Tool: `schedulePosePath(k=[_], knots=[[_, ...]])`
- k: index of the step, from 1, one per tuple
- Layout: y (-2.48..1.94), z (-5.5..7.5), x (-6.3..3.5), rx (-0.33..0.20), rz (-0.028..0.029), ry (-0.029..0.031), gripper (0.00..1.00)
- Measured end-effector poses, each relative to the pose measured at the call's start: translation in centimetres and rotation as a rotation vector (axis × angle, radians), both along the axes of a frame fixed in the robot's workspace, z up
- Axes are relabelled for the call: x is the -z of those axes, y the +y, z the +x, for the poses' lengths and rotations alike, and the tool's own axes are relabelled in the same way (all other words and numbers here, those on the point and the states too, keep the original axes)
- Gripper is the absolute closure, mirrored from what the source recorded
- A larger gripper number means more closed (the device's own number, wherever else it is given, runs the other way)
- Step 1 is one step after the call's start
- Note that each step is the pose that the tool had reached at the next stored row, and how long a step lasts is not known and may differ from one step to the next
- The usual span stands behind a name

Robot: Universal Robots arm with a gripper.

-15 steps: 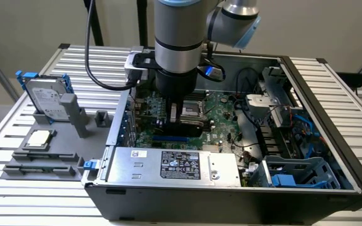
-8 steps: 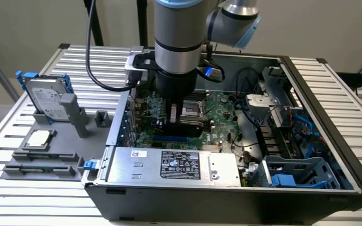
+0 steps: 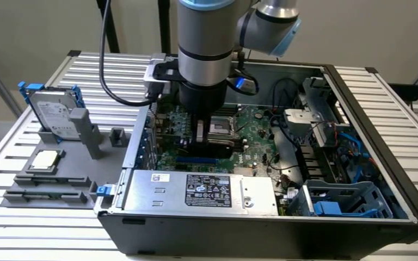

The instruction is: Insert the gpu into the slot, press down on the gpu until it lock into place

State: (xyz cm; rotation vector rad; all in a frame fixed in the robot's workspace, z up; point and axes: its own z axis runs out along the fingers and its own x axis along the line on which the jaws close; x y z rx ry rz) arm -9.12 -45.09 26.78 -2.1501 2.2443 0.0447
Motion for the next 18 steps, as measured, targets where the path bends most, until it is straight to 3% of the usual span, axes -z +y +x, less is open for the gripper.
schedulePosePath(k=[18], knots=[[0.06,-0.28,0.69,-0.002,-0.0011,0.0029,0.74]])
